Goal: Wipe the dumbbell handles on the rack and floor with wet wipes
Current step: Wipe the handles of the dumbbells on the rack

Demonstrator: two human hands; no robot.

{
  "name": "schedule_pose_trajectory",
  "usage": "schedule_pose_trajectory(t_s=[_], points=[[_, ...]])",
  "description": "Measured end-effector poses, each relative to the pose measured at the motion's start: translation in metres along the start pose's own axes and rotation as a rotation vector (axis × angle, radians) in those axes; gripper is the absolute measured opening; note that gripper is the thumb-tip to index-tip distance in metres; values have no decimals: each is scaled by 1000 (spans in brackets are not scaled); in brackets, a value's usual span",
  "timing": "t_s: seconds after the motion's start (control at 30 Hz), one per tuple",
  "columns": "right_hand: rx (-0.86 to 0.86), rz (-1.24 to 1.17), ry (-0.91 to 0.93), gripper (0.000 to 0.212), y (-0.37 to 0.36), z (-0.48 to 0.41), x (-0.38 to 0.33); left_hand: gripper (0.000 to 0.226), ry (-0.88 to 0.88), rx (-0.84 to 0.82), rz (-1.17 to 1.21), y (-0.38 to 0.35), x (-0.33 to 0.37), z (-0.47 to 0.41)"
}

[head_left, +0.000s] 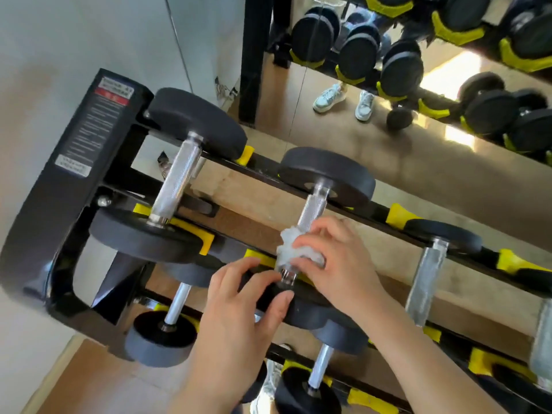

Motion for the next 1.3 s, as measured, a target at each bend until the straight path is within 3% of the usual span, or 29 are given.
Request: schedule_pose_trajectory(t_s=[0.1, 0.17, 0.23, 0.33, 0.4, 0.47, 0.53, 0.67, 0.8, 0.83, 0.93, 0.97, 1.07, 1.1, 1.2, 1.23, 1.3], points=[[33, 35, 38, 12, 1, -33, -2, 39, -4, 4, -17, 0, -1, 2], [-10, 54, 90, 18, -3, -42, -4, 40, 3, 15, -8, -1, -1, 3], [-132, 6, 179, 28, -12, -27, -13, 42, 21, 27, 18, -1, -1, 4], [-359, -126, 195, 26, -23, 10, -24, 44, 29, 42, 29, -1, -1, 4], [-224, -120, 182, 27, -12, -5, -17, 44, 33, 47, 32, 0, 0, 5], [75, -88, 111, 24, 10, -32, 2, 42, 41, 51, 44, 0, 0, 5], [228, -109, -20, 15, 16, -31, 12, 42, 51, 51, 49, 0, -1, 5], [-4, -219, -10, 17, -9, 6, -6, 45, 50, 17, 36, -1, -1, 3], [326, -173, -180, 11, 16, -22, 20, 41, 44, -40, 9, -1, -2, -1], [295, -181, -218, 8, 12, -16, 19, 40, 43, -47, 8, 0, -2, -1], [-29, -265, -141, 10, -11, 7, -5, 40, 2, -40, -6, 2, 6, -3], [-43, -268, -123, 12, -10, 3, -4, 39, -5, -37, -6, 3, 8, -4], [186, -225, -136, 8, 8, -22, 14, 33, 33, -90, 40, 1, 9, -14], [169, -218, -184, 7, 6, -18, 15, 31, 44, -103, 59, 1, 9, -21], [-90, -300, -284, 10, -18, 11, 2, 30, 27, -138, 49, -6, 15, -44], [-82, -333, -282, 12, -16, 9, 2, 31, 36, -185, 30, -14, 15, -51], [92, -306, -241, 14, -3, -13, 12, 31, 66, -263, 29, -31, 16, -62]])
Point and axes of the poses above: each hand's wrist, its own z-axis away from the middle knuckle, its own y-axis out of the back of the hand, x = y × z, the point moved 9 cm from there along -z, towards the middle knuckle, and after that the axes turned 14 degrees about x, right-handed, at the moved point
